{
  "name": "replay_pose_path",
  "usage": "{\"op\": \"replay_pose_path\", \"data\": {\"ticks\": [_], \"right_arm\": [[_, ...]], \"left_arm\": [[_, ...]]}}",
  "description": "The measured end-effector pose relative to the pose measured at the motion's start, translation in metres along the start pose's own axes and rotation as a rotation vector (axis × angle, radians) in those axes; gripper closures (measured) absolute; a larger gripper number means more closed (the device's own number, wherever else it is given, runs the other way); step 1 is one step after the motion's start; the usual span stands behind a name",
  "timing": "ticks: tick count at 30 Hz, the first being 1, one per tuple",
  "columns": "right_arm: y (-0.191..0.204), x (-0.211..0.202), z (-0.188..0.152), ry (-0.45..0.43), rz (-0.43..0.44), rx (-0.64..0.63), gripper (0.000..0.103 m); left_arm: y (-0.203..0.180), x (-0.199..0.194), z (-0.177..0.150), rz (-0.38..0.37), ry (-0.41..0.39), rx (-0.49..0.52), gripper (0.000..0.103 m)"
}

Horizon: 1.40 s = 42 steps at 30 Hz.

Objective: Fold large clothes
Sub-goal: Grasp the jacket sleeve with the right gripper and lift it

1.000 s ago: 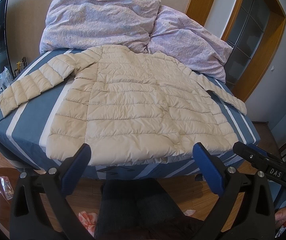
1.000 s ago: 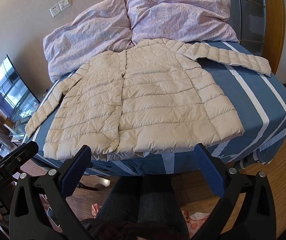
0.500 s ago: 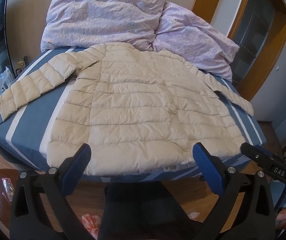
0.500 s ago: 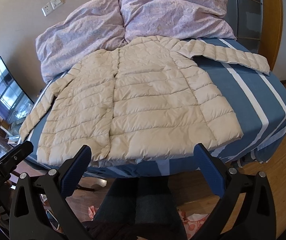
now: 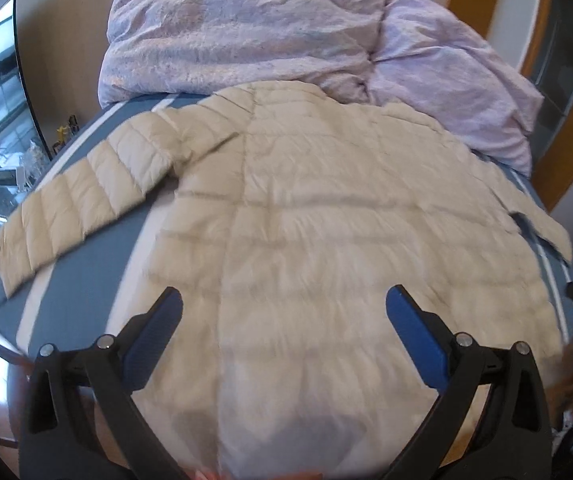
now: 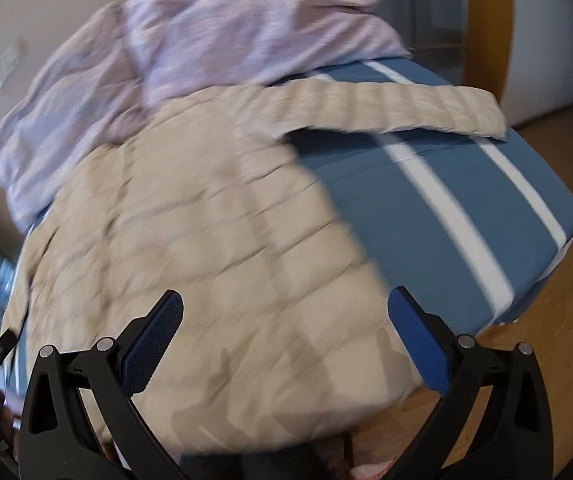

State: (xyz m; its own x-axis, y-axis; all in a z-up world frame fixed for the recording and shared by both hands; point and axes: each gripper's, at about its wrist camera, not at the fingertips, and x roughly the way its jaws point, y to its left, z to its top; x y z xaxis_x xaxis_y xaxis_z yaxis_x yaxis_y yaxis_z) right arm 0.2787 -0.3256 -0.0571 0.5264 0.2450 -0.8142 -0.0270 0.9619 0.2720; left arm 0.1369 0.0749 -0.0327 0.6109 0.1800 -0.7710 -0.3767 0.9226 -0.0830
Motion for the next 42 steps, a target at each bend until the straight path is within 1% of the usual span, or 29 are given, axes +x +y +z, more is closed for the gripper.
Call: {"op": "replay_pose_path", "data": {"ticks": [3, 4, 6, 8, 10, 13, 16, 18, 20, 22, 23, 24, 27, 29, 31, 32, 34, 36, 38, 41, 42], "right_arm": [[-0.032, 0.025, 0.033, 0.008, -0.071, 0.072, 0.001], [-0.046, 0.034, 0.046, 0.012, -0.093, 0.104, 0.001], [-0.073, 0.049, 0.068, 0.021, -0.137, 0.180, 0.001], [-0.107, 0.061, 0.090, 0.010, -0.185, 0.277, 0.001], [-0.131, 0.068, 0.107, -0.002, -0.220, 0.336, 0.001], [-0.168, 0.075, 0.128, -0.034, -0.262, 0.428, 0.002], [-0.191, 0.081, 0.138, -0.058, -0.274, 0.498, 0.009], [-0.207, 0.089, 0.141, -0.060, -0.271, 0.546, 0.011], [-0.216, 0.099, 0.144, -0.048, -0.269, 0.574, 0.020], [-0.221, 0.108, 0.144, -0.030, -0.269, 0.592, 0.026], [-0.222, 0.109, 0.143, -0.025, -0.265, 0.592, 0.032], [-0.222, 0.113, 0.143, -0.019, -0.268, 0.585, 0.033], [-0.216, 0.115, 0.144, -0.035, -0.318, 0.548, 0.048], [-0.215, 0.115, 0.144, -0.039, -0.314, 0.545, 0.075], [-0.213, 0.113, 0.146, -0.047, -0.287, 0.548, 0.088], [-0.209, 0.110, 0.147, -0.059, -0.304, 0.536, 0.090], [-0.189, 0.104, 0.155, -0.095, -0.357, 0.471, 0.092], [-0.160, 0.097, 0.165, -0.143, -0.363, 0.391, 0.093], [-0.128, 0.091, 0.175, -0.178, -0.341, 0.316, 0.093], [-0.058, 0.091, 0.188, -0.211, -0.281, 0.165, 0.093], [-0.042, 0.091, 0.188, -0.216, -0.260, 0.133, 0.093]], "left_arm": [[-0.002, 0.020, 0.020, 0.060, -0.022, 0.032, 0.002], [-0.002, 0.030, 0.028, 0.098, -0.037, 0.049, 0.002], [-0.002, 0.044, 0.038, 0.144, -0.049, 0.063, 0.002], [0.000, 0.063, 0.047, 0.193, -0.053, 0.072, 0.002], [0.004, 0.080, 0.052, 0.220, -0.040, 0.069, 0.002], [0.014, 0.102, 0.055, 0.221, -0.001, 0.041, 0.002], [0.021, 0.117, 0.053, 0.222, 0.030, 0.017, 0.002], [0.023, 0.124, 0.050, 0.227, 0.041, 0.018, 0.002], [0.023, 0.129, 0.047, 0.225, 0.043, 0.019, 0.002], [0.022, 0.130, 0.046, 0.228, 0.039, 0.022, 0.002], [0.022, 0.131, 0.046, 0.229, 0.038, 0.023, 0.002], [0.022, 0.131, 0.046, 0.228, 0.039, 0.023, 0.002], [0.024, 0.133, 0.045, 0.214, 0.046, 0.011, 0.002], [0.026, 0.134, 0.045, 0.202, 0.053, 0.000, 0.002], [0.028, 0.136, 0.045, 0.191, 0.060, -0.010, 0.002], [0.028, 0.136, 0.045, 0.186, 0.062, -0.015, 0.002], [0.029, 0.137, 0.045, 0.179, 0.065, -0.024, 0.002], [0.030, 0.137, 0.045, 0.175, 0.066, -0.028, 0.002], [0.031, 0.137, 0.045, 0.170, 0.068, -0.032, 0.002], [0.031, 0.137, 0.046, 0.166, 0.068, -0.036, 0.002], [0.031, 0.137, 0.046, 0.165, 0.068, -0.037, 0.002]]}}
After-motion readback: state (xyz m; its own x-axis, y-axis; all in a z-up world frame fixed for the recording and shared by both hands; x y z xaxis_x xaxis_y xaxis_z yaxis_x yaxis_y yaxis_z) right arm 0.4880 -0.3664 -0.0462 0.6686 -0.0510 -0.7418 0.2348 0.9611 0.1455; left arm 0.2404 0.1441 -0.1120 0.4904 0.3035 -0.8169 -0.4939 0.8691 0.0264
